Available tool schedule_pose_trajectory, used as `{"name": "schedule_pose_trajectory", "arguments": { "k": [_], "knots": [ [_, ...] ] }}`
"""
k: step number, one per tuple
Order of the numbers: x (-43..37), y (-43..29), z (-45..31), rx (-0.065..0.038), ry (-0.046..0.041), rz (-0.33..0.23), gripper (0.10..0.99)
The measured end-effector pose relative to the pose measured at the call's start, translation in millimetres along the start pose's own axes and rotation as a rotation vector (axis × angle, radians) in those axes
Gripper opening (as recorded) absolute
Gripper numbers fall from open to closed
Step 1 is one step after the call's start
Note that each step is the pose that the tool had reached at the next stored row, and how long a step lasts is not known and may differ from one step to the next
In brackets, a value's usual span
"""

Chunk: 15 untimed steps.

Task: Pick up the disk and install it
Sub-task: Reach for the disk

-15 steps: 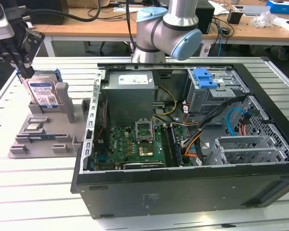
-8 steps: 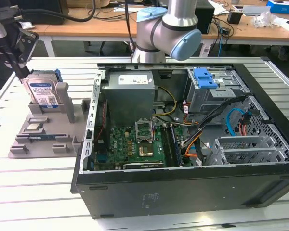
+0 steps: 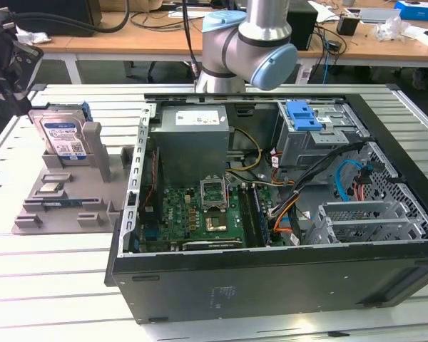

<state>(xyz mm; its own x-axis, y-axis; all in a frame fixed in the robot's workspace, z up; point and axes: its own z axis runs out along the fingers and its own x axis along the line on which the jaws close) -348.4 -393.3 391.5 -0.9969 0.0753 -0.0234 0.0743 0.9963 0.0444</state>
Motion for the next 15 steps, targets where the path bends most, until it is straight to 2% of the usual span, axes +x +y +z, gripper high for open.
{"name": "schedule_pose_trajectory", "arguments": {
  "k": [6, 8, 15],
  "knots": [
    [12.4, 11.3, 2.6, 0.002, -0.0002, 0.000, 0.106],
    [17.9, 16.4, 6.7, 0.005, -0.0003, 0.000, 0.106],
    [24.2, 24.9, 18.8, 0.014, -0.0010, 0.000, 0.106]
  ]
}}
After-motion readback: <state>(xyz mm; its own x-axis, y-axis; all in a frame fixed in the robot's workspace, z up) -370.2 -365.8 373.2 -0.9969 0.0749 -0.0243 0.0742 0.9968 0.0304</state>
